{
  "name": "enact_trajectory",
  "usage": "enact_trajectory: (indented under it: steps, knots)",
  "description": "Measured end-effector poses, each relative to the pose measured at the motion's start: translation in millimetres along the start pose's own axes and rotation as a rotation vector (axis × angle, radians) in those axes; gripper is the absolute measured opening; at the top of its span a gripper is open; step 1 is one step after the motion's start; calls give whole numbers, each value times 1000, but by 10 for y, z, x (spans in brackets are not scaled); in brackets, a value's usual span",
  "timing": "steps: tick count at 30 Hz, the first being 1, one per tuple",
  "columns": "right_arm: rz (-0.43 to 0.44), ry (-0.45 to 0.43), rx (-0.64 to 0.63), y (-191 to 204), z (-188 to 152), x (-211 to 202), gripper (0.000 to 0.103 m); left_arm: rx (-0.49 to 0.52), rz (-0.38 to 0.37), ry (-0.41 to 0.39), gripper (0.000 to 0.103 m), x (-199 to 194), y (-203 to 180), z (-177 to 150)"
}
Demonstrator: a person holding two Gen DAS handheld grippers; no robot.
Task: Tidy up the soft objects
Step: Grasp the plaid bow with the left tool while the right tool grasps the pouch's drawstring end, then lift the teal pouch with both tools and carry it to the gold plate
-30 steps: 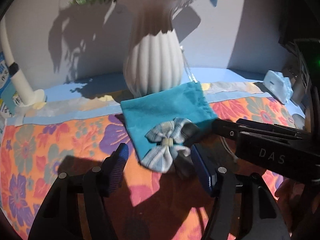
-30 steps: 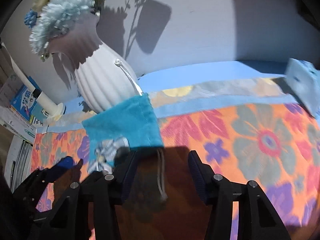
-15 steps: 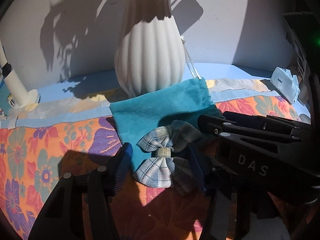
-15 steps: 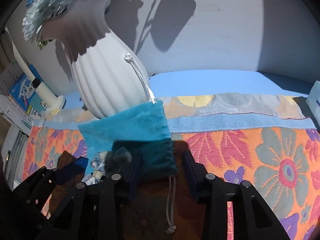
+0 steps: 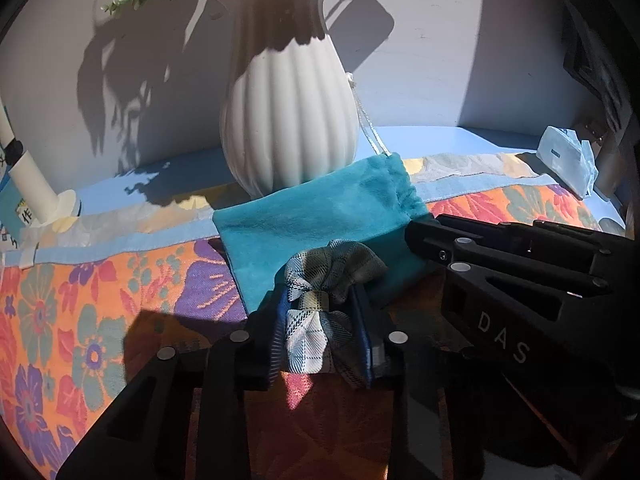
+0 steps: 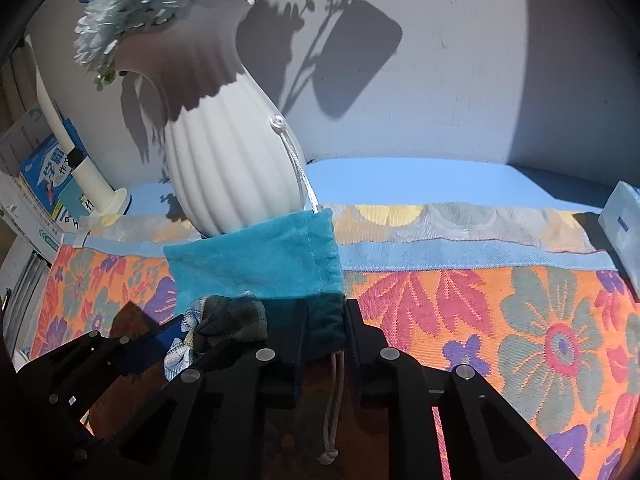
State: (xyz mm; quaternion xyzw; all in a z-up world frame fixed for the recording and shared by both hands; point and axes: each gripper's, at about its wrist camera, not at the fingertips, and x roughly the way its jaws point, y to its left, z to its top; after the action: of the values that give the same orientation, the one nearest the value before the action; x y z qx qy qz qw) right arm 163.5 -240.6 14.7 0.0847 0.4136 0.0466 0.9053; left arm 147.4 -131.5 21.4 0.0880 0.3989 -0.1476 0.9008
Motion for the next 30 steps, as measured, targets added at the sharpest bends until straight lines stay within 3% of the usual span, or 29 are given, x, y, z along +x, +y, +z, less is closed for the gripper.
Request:
enact_trajectory:
  steps: [5, 10, 17, 23, 26, 28, 29, 30]
  knots:
    - [-14, -39, 2, 18, -38, -136, 13, -16, 6, -29, 18, -111, 56, -16]
    - [-24, -33, 32, -12, -240, -395, 11, -93, -16, -46, 18, -484, 291, -206]
    - [-40, 33, 119, -44, -759, -819, 10, -155, -7, -38, 18, -894, 495, -572]
    - [-48, 107, 67, 132, -1335, -1310, 10, -168, 28, -33, 18, -1033, 496, -817]
    - [66, 180, -30, 227, -1569, -1481, 22, -183, 59, -51, 18, -1052, 458, -897]
    - [73, 180, -97, 230, -1656, -1619, 53, -197, 60, -64, 18, -1042, 431, -944]
    - [53, 158, -136, 241, -1679, -1684, 76, -206, 54, -70, 18, -1038, 421, -968]
    - [28, 124, -174, 258, -1690, -1747, 87, -217, 48, -72, 18, -1020, 420, -990]
